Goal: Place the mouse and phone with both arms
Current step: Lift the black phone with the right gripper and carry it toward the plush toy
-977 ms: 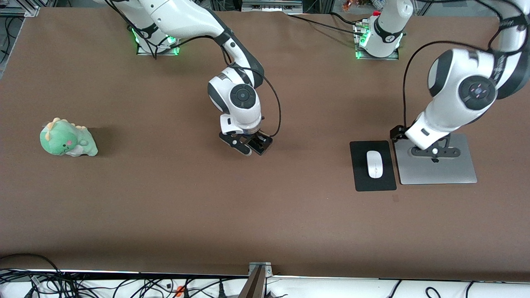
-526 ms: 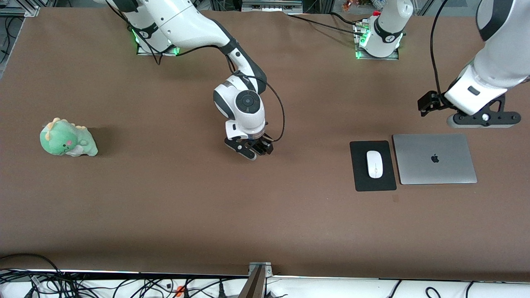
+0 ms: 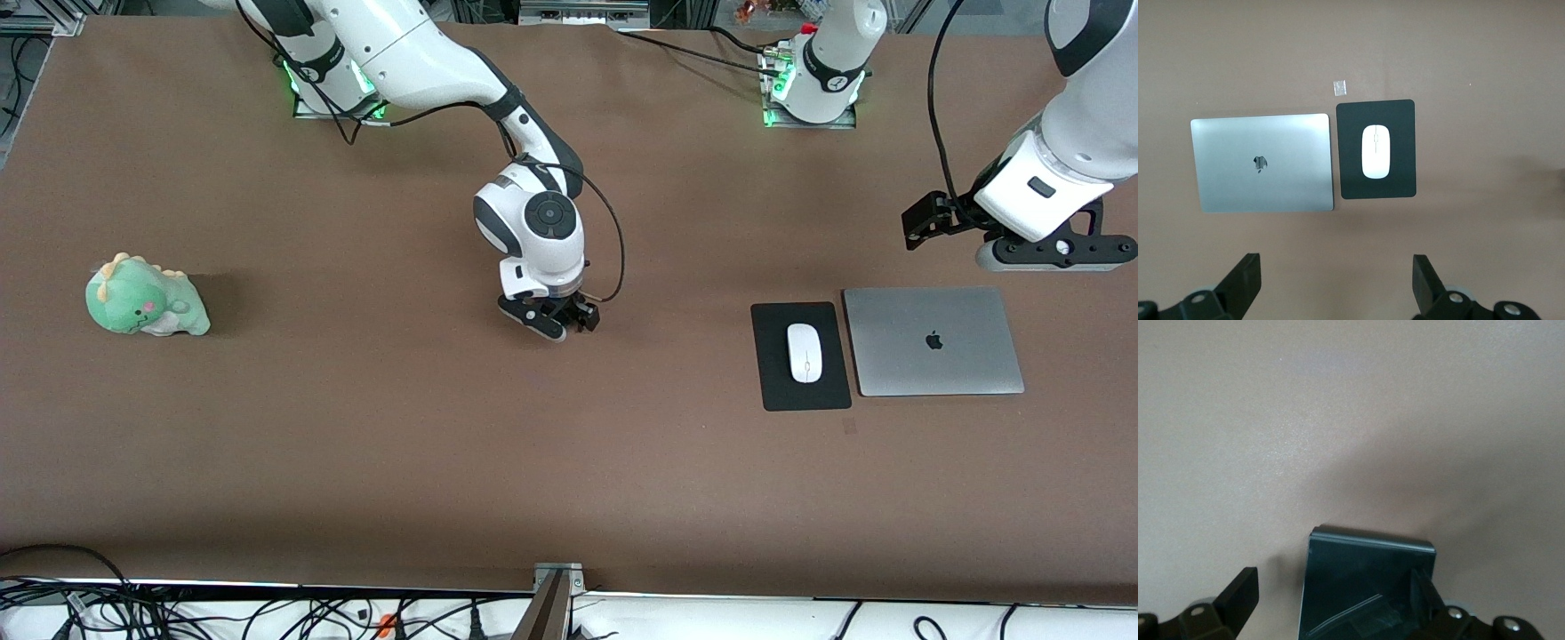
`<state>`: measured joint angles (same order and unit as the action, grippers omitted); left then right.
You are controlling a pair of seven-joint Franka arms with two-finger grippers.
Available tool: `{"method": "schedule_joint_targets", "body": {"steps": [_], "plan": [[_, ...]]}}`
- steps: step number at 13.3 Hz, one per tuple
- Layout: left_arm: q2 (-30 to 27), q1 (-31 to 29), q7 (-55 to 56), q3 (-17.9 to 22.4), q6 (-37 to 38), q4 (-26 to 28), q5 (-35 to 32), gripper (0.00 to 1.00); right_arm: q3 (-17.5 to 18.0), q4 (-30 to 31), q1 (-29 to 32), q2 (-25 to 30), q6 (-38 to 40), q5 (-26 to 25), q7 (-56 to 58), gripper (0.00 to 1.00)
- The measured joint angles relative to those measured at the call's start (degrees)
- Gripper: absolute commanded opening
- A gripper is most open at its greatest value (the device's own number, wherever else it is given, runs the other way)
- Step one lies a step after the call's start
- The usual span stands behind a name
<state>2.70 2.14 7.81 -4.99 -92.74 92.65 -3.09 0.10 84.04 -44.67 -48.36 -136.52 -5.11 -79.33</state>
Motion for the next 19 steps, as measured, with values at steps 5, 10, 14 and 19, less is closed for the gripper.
{"method": "schedule_joint_targets", "body": {"steps": [5, 10, 14, 19], "plan": [[0.05, -0.30, 0.00, -0.03, -0.85, 0.00, 0.16, 1.00, -0.20, -0.21, -0.03, 0.00, 1.63, -0.48, 0.21, 1.00], [0.08, -0.36, 0.00, -0.12, -0.88, 0.00, 0.19, 1.00, -0.20, 0.16, -0.38, -0.09, 3.43, -0.54, 0.21, 1.00], [0.10, -0.38, 0.00, -0.16, -0.90, 0.00, 0.19, 1.00, -0.20, 0.34, -0.44, -0.22, 3.44, -0.55, 0.21, 0.75], [0.10, -0.39, 0.00, -0.18, -0.93, 0.00, 0.19, 1.00, -0.43, 0.27, -0.43, -0.18, 3.49, -0.58, 1.96, 0.49]]}}
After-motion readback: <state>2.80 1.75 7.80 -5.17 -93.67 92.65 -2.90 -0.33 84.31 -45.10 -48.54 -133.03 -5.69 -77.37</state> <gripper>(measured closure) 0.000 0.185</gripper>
